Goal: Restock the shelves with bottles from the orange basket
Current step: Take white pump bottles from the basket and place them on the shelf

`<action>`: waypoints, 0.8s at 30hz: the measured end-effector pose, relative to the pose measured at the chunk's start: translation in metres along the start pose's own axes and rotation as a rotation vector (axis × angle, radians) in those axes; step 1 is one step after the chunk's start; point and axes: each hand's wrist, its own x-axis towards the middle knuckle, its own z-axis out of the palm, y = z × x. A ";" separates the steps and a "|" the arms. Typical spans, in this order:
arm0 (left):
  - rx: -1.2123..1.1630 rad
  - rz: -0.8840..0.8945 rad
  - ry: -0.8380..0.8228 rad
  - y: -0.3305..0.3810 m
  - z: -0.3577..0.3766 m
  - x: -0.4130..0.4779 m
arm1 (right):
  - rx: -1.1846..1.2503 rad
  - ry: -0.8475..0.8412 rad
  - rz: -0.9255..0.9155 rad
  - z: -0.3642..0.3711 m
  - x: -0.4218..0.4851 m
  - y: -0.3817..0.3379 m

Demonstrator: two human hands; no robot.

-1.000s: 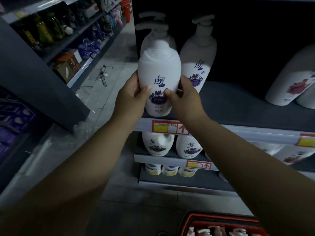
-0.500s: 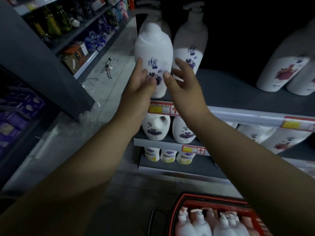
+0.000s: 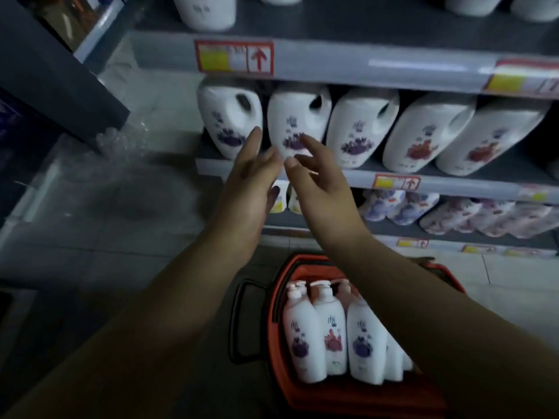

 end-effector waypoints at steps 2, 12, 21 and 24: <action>-0.013 -0.042 0.000 -0.036 -0.001 -0.002 | 0.010 0.023 0.052 -0.006 -0.011 0.035; 0.026 -0.334 0.022 -0.207 -0.010 -0.039 | -0.050 0.125 0.288 -0.031 -0.077 0.203; 0.159 -0.667 0.089 -0.315 -0.049 -0.064 | -0.302 0.143 0.607 -0.022 -0.105 0.317; 0.333 -0.759 0.116 -0.333 -0.054 -0.063 | -0.421 0.056 0.704 -0.021 -0.107 0.340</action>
